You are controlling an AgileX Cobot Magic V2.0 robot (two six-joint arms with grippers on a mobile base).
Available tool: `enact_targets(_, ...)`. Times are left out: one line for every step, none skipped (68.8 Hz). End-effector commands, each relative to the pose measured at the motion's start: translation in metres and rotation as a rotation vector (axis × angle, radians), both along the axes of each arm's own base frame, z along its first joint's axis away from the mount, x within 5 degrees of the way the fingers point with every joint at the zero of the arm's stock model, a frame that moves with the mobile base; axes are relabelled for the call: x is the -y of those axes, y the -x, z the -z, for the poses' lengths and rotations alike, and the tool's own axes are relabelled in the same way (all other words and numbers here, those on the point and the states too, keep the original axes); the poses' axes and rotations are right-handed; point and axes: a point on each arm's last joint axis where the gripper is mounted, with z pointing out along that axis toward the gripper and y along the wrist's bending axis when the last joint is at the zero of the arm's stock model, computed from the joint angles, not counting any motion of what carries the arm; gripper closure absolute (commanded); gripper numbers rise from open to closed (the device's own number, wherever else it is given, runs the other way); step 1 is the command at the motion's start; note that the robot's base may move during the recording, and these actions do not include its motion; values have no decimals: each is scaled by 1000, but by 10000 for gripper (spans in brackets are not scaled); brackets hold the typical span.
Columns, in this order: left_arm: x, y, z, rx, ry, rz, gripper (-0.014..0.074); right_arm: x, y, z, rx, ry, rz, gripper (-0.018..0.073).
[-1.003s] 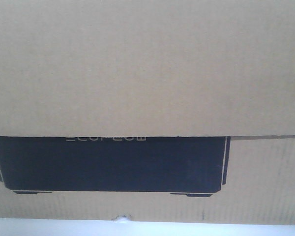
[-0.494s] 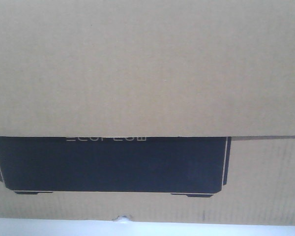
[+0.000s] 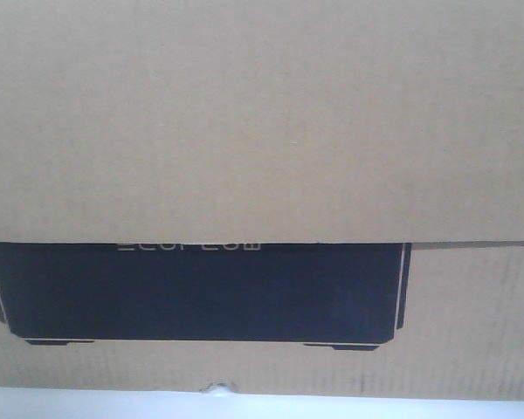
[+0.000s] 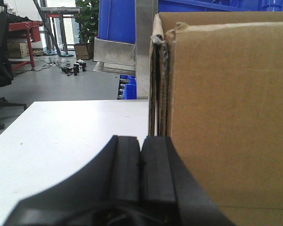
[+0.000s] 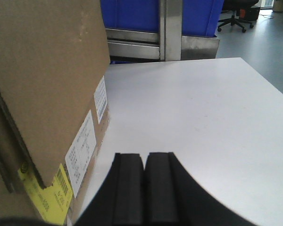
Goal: Grab box from left shelf to table start
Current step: 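Open both grippers and withdraw them from the box sides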
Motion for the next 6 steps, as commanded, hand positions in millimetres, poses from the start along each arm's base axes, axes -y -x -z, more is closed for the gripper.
enact_targets(-1,2,-10,104,17,-9,687,0,0,-7,91,14,1,501)
enact_targets(-1,2,-10,104,17,-9,687,0,0,-7,91,14,1,501)
enact_targets(-1,2,-10,104,17,-9,687,0,0,-7,91,14,1,501)
enact_targets(-1,2,-10,104,17,-9,687,0,0,-7,91,14,1,501)
enact_targets(-1,2,-10,104,17,-9,687,0,0,-7,91,14,1,501)
enact_targets(-1,2,-10,104,17,-9,687,0,0,-7,91,14,1,501)
